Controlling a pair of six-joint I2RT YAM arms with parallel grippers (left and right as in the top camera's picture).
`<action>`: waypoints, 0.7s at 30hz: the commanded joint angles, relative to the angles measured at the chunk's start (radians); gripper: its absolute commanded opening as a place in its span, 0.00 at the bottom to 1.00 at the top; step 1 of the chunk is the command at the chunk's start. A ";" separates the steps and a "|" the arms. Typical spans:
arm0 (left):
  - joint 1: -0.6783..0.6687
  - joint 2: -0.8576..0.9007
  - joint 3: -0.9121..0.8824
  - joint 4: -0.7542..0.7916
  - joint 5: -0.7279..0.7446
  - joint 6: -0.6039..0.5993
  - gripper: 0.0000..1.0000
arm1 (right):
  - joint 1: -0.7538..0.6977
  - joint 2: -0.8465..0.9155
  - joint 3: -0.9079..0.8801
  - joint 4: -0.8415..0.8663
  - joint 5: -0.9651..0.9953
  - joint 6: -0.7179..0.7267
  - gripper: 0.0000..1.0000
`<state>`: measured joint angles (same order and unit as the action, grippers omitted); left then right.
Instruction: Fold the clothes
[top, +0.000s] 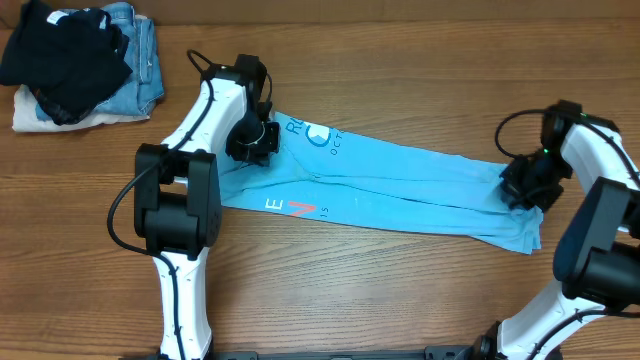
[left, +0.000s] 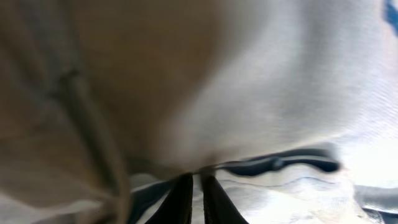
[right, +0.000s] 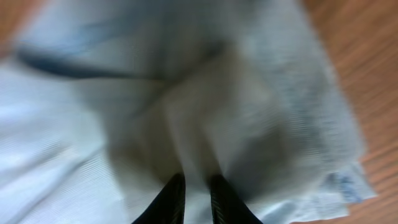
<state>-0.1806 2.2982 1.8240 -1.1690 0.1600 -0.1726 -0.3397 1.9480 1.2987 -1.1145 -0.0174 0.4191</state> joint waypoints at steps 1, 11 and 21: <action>0.033 -0.029 -0.011 0.003 -0.014 -0.007 0.11 | -0.047 -0.005 -0.058 0.009 0.024 0.024 0.19; 0.088 -0.029 -0.011 -0.002 -0.014 -0.007 0.12 | -0.171 -0.005 -0.048 -0.080 0.054 0.133 0.04; 0.090 -0.029 -0.005 0.009 -0.013 -0.008 0.04 | -0.177 -0.008 0.204 -0.274 0.049 0.139 0.05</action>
<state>-0.0937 2.2982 1.8236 -1.1660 0.1535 -0.1791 -0.5232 1.9499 1.4040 -1.3540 0.0074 0.5446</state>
